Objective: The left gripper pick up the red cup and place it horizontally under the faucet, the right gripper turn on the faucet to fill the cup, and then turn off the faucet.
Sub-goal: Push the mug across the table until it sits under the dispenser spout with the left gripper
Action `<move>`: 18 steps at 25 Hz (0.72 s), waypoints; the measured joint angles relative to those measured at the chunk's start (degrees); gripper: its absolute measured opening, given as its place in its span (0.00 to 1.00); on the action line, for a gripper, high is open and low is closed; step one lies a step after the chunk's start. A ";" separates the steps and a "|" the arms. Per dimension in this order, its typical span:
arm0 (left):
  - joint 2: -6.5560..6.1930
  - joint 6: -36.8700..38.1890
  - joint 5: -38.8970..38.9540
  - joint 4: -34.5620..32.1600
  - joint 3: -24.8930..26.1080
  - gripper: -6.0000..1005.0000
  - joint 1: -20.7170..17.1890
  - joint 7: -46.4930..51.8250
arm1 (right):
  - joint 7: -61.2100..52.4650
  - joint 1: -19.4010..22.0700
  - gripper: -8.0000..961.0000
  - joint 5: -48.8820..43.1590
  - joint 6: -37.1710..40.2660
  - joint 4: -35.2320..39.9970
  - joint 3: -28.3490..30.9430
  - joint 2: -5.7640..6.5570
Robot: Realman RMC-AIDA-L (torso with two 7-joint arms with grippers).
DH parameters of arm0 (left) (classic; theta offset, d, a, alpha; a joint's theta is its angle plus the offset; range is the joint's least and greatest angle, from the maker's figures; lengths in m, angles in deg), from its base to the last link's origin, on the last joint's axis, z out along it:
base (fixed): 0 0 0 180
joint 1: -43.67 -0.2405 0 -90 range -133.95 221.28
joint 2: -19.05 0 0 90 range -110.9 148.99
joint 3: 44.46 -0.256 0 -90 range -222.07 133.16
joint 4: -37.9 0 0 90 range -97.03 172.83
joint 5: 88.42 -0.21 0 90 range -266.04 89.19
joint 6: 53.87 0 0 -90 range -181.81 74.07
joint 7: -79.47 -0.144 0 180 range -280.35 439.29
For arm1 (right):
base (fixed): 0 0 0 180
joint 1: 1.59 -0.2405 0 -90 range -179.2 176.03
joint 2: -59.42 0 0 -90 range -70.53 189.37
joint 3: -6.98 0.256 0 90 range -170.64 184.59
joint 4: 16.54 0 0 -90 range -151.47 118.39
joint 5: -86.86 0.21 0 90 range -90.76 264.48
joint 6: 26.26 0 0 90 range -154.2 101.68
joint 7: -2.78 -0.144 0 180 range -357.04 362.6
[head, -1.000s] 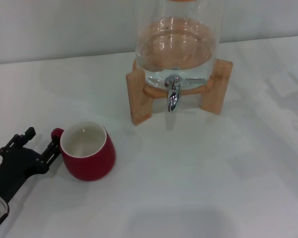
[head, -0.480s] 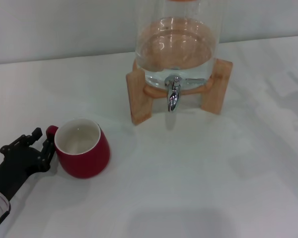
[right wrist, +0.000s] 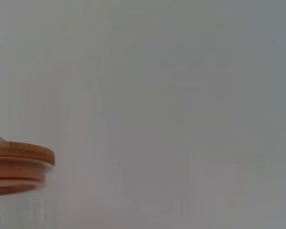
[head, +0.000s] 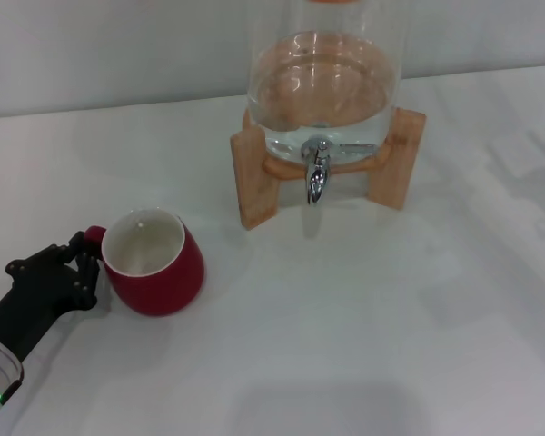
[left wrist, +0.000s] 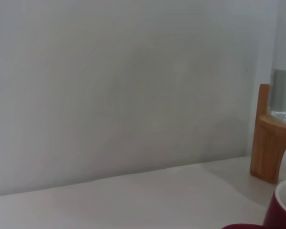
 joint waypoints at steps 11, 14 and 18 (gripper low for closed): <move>0.07 0.00 -0.03 0.37 -1.44 0.12 0.75 0.88 | 0.03 -0.52 0.80 0.00 -0.72 0.00 0.01 0.00; 0.13 0.00 -0.02 0.53 -1.72 0.12 1.25 1.89 | 0.04 -0.61 0.80 0.00 -0.85 0.00 0.01 0.00; 0.06 0.02 -0.01 1.01 -2.62 0.12 1.95 3.77 | 0.05 -0.62 0.80 0.00 -0.85 0.00 0.01 0.00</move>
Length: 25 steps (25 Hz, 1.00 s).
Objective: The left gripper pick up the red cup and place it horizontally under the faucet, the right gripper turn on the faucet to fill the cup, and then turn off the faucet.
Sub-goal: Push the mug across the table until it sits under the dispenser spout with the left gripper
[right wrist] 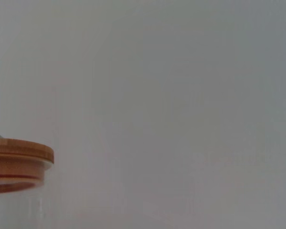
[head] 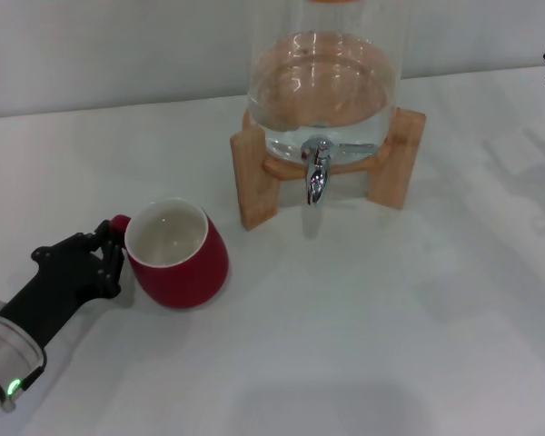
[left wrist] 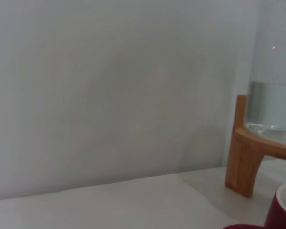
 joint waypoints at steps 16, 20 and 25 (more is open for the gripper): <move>-0.42 0.01 0.00 -0.32 -5.35 0.12 4.16 5.36 | -0.46 0.36 0.80 -0.28 0.90 -0.51 -0.52 -0.05; -0.21 -0.57 0.00 -0.32 -5.79 0.12 4.45 5.38 | -0.47 0.48 0.80 -0.31 1.69 -0.98 -0.53 -0.08; 0.06 -1.83 0.00 0.03 -6.91 0.12 4.94 5.40 | -0.49 0.53 0.80 -0.35 2.27 -1.36 -0.53 -0.09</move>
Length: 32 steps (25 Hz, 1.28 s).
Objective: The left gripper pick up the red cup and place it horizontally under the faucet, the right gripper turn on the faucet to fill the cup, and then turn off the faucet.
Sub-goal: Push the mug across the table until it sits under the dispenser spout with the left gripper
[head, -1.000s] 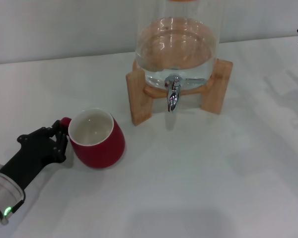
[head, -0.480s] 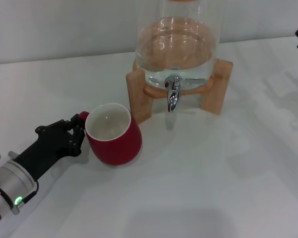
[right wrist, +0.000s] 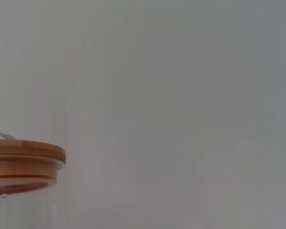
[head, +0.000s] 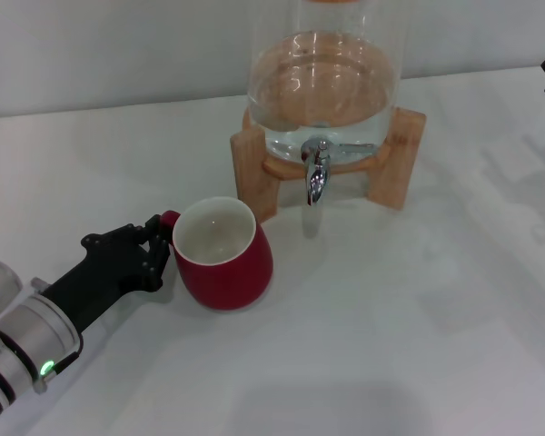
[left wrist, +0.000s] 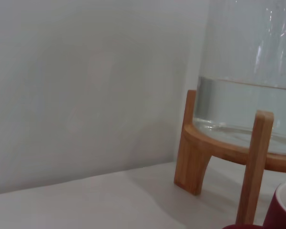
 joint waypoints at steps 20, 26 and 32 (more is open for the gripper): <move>0.14 -2.27 0.00 0.07 -3.42 0.12 2.96 0.66 | -0.01 0.00 0.80 -0.09 1.92 -1.49 -0.05 0.00; 0.15 -2.64 0.00 0.08 -4.50 0.12 3.60 1.29 | -0.01 0.00 0.80 -0.01 3.01 -2.15 -0.09 0.00; 0.15 -2.77 0.00 0.73 -5.30 0.12 4.03 1.32 | -0.01 0.05 0.80 -0.03 3.30 -2.24 -0.09 0.00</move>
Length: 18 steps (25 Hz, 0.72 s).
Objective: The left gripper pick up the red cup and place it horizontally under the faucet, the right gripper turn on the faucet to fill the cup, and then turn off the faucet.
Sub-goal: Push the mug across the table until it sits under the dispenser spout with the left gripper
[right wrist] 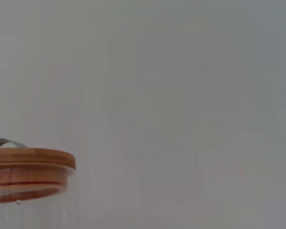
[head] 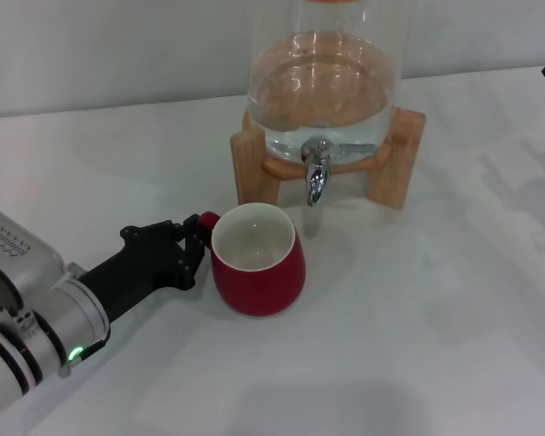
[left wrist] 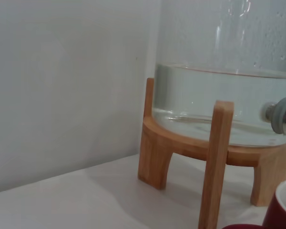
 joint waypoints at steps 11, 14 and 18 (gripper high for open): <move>0.00 -0.50 0.00 0.57 -0.93 0.12 0.38 0.63 | 0.00 0.57 0.80 0.15 2.13 -0.53 0.00 0.00; 0.00 -0.50 0.00 0.56 -1.35 0.12 0.38 0.77 | 0.00 0.63 0.80 0.11 2.24 -0.54 0.00 0.00; 0.00 -0.57 0.00 0.57 -1.59 0.12 0.30 0.93 | 0.00 0.68 0.80 0.00 2.34 -0.53 0.00 0.00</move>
